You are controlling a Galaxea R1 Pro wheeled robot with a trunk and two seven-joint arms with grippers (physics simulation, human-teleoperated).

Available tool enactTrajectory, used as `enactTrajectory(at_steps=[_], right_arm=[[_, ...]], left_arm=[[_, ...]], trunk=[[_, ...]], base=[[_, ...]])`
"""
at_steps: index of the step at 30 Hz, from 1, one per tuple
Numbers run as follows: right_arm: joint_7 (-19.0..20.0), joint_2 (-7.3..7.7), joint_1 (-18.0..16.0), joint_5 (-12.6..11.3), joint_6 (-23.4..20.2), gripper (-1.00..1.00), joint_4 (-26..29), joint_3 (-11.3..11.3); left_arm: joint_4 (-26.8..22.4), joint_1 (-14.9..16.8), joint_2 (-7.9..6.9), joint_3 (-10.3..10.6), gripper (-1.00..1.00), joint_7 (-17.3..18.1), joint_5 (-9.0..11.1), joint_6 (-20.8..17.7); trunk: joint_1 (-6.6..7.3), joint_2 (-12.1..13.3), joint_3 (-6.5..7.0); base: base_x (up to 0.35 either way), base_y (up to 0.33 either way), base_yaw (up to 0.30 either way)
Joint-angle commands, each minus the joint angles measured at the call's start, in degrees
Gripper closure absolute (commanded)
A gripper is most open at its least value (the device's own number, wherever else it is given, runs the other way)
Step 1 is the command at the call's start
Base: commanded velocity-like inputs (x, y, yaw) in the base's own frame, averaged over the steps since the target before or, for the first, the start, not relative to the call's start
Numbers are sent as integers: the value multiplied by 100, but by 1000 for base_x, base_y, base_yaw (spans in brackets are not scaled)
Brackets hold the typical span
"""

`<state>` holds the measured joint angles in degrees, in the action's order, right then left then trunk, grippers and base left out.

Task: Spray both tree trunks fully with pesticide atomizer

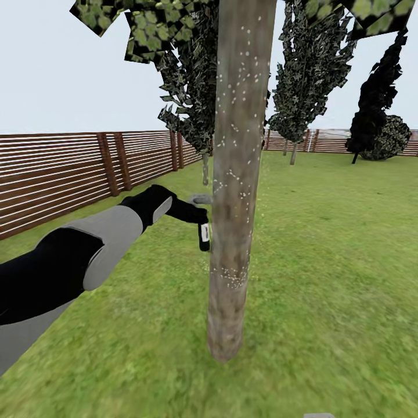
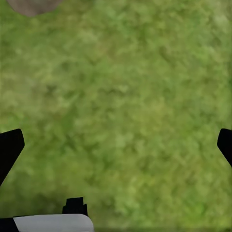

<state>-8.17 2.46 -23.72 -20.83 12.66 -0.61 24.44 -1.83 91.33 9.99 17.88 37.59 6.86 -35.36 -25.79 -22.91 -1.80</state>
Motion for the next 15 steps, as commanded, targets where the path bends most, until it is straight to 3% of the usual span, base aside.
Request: enactTrajectory(at_steps=[1, 5, 7, 8, 9, 10, 13, 15], right_arm=[[0, 0, 0, 0, 0, -100, 0, 0], [0, 0, -1, 0, 0, -100, 0, 0], [0, 0, -1, 0, 1, -100, 0, 0], [0, -2, -1, 0, 0, -100, 0, 0], [1, -3, -1, 0, 0, -100, 0, 0], [0, -1, -1, 0, 4, -100, 0, 0], [1, 0, 0, 0, 4, -100, 0, 0], [0, 0, 2, 0, 3, -100, 0, 0]], left_arm=[[-2, 0, 1, -78, 100, -138, 49, -15], [-3, -1, 1, -86, 100, -248, 65, -7], [-2, -1, 1, -74, 100, -64, 74, 59], [-2, -1, 1, -71, 100, 152, 76, 70], [-2, -1, 1, -68, 100, 847, 77, 122], [-2, -1, 1, -67, 100, 1226, 78, 218], [-2, -1, 1, -59, 100, 1958, 79, 353], [-2, -2, 1, -62, 100, 2179, 79, 379]], trunk=[[0, -1, 0], [0, -1, 0], [0, -1, 0], [0, -1, 0], [0, -1, 0], [0, -1, 0], [0, -1, 0], [0, -1, 0]], base=[[0, 0, 0], [0, 0, 0], [0, 0, 0], [0, 0, 0], [0, 0, 0], [0, 0, 0], [0, 0, 0], [0, 0, 0]])
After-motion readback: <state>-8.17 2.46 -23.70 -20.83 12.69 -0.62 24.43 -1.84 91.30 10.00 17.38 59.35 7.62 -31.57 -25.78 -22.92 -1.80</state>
